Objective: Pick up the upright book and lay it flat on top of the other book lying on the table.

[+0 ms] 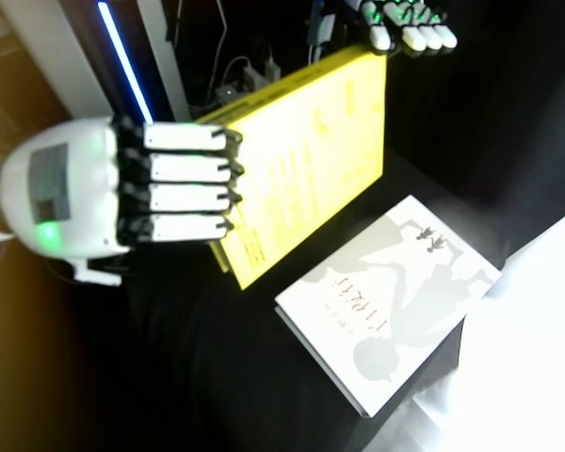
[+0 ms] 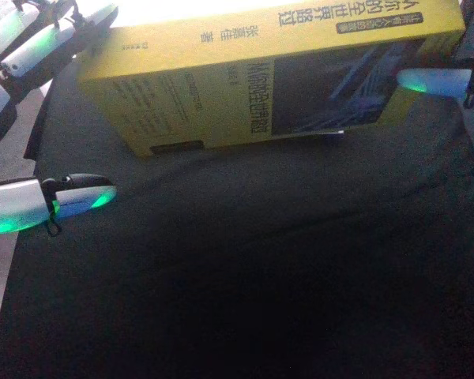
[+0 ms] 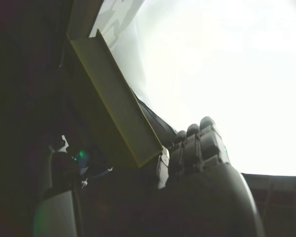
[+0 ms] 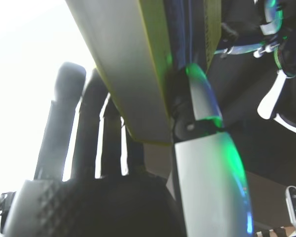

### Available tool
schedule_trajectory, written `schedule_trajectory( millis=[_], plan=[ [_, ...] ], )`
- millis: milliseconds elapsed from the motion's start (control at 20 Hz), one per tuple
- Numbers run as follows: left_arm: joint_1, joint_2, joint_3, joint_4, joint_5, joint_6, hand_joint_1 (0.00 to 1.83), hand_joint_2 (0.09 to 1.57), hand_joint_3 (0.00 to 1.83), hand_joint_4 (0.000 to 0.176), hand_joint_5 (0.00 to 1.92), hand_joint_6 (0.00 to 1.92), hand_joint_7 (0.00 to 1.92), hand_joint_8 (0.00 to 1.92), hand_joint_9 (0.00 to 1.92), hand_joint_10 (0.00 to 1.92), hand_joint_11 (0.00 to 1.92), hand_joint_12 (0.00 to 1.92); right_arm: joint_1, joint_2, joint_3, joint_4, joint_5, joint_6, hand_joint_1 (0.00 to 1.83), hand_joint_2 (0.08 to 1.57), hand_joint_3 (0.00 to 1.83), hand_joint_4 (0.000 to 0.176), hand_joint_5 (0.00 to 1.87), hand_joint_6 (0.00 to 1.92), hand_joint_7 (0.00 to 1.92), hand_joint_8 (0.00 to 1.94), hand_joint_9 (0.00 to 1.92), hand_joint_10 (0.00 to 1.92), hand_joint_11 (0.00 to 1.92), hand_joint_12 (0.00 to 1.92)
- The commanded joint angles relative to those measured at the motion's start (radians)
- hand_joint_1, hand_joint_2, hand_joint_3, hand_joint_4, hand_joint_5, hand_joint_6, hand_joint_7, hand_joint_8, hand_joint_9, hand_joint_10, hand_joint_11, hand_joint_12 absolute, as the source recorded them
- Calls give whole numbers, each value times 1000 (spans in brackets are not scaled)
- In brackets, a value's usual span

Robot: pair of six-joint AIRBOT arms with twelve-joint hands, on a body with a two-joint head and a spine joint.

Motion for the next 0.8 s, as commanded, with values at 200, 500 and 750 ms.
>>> schedule_trajectory(
  millis=[200,500,750],
  plan=[
    [33,36,-19,-23,-167,5,474,907,0,176,0,0,0,0,0,0,0,0,21,39,-7,74,131,13,1227,1228,0,0,698,1162,888,1462,1211,1504,1222,1749],
    [49,48,-28,-33,-173,14,513,955,10,176,0,0,0,0,0,0,0,0,40,42,5,74,130,11,1350,1224,0,0,615,1213,775,1383,851,1492,1082,1608],
    [74,47,-30,-49,-164,14,664,1175,4,170,193,37,262,48,299,110,0,1027,66,7,51,89,73,0,1231,1215,0,0,659,1261,947,1334,1302,1305,1251,1593]
  ],
)
